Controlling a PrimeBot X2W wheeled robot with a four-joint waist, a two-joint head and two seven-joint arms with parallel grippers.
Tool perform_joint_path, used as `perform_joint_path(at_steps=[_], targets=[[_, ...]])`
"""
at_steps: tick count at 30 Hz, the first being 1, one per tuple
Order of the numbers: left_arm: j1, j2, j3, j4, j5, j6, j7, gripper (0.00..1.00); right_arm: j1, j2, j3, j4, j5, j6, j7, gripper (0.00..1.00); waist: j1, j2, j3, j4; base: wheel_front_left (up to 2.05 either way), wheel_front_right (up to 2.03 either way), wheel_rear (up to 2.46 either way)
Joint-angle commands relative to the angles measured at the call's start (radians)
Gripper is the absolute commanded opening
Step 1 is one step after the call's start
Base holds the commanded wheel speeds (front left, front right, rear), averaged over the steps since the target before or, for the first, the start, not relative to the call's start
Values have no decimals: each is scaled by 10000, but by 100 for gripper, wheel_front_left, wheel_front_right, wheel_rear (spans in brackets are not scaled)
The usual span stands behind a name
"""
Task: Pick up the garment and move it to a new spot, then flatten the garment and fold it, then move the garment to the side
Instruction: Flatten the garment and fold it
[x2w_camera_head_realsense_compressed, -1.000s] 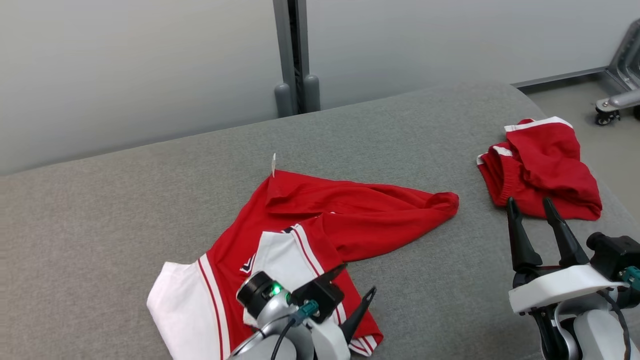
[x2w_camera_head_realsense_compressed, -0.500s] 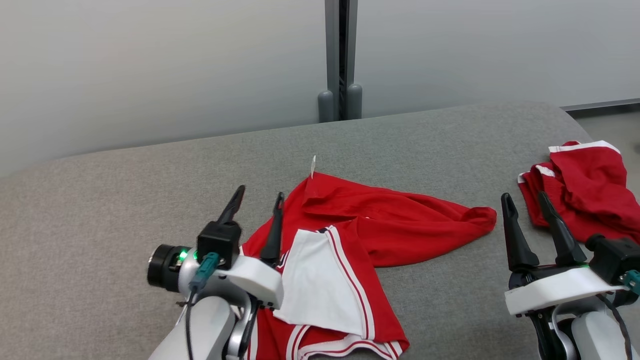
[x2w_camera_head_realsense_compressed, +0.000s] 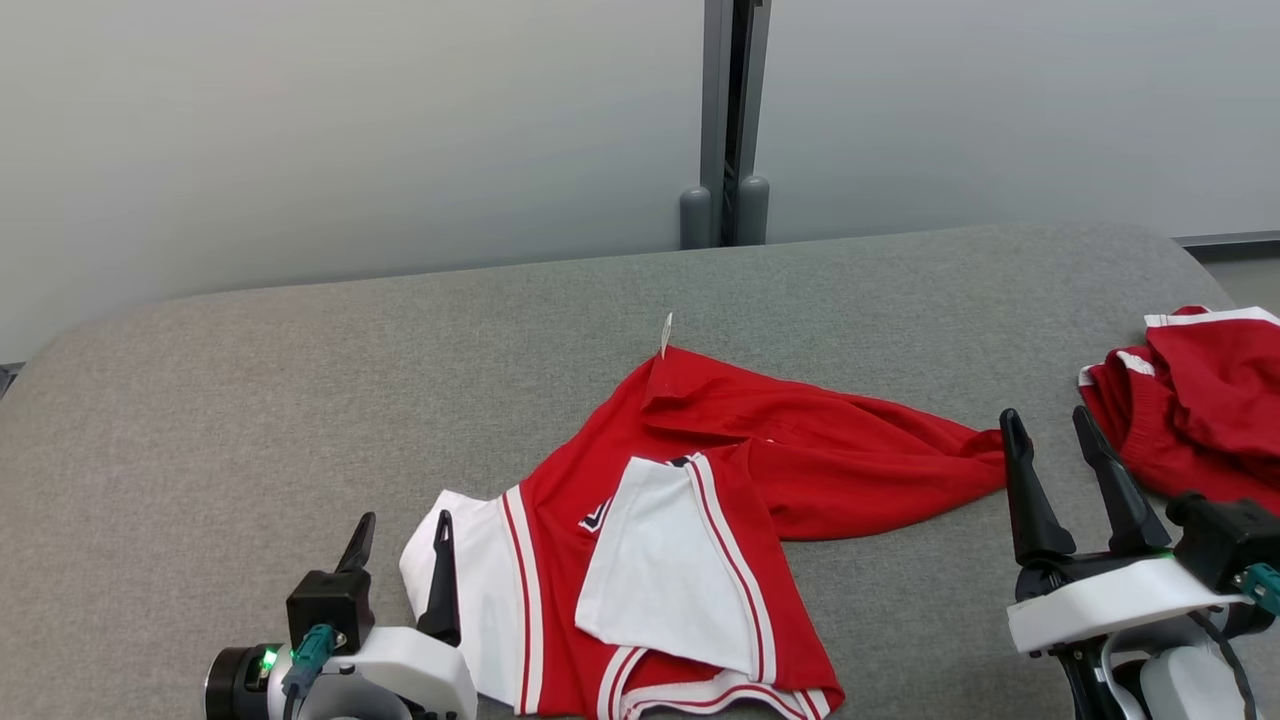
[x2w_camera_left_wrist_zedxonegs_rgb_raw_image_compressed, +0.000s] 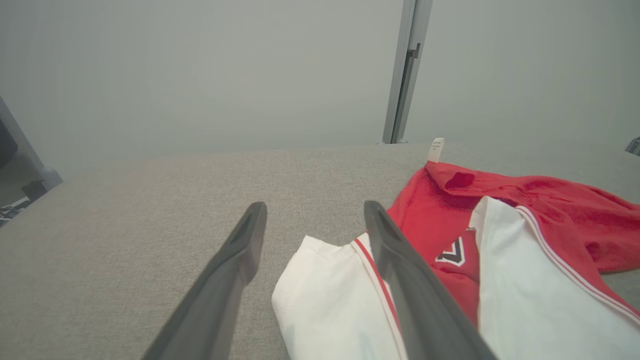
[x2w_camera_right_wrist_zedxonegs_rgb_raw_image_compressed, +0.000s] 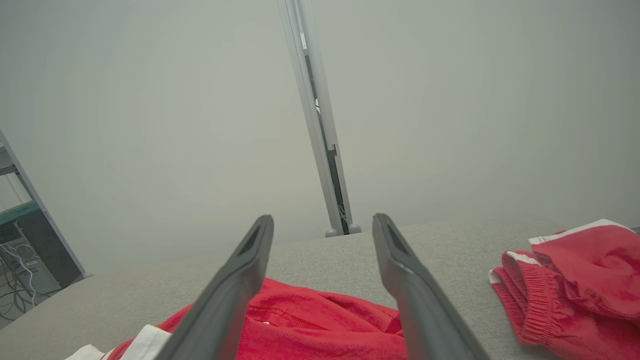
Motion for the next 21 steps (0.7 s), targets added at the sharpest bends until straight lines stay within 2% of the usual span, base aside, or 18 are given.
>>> perform_joint_path(at_steps=[1, 8, 16, 21], targets=[[-46, -13, 140, 47, 144, -96, -40, 100, 76, -77, -11, 20, 30, 0, -1, 100, 0, 0, 13, 13, 0, 0, 0], [-278, -290, 498, 1270, 354, -277, -41, 100, 11, -120, 111, 252, 22, 0, -1, 100, 0, 0, 72, -38, 0, 0, 0], [-804, -458, 691, 3777, -160, -629, -38, 100, -62, -139, 294, 399, 71, 0, -1, 100, 0, 0, 239, -297, 0, 0, 0], [-1239, -518, 663, 4814, -490, -968, -37, 100, -97, -160, 292, 444, 92, 0, -1, 100, 0, 0, 343, -407, 0, 0, 0]])
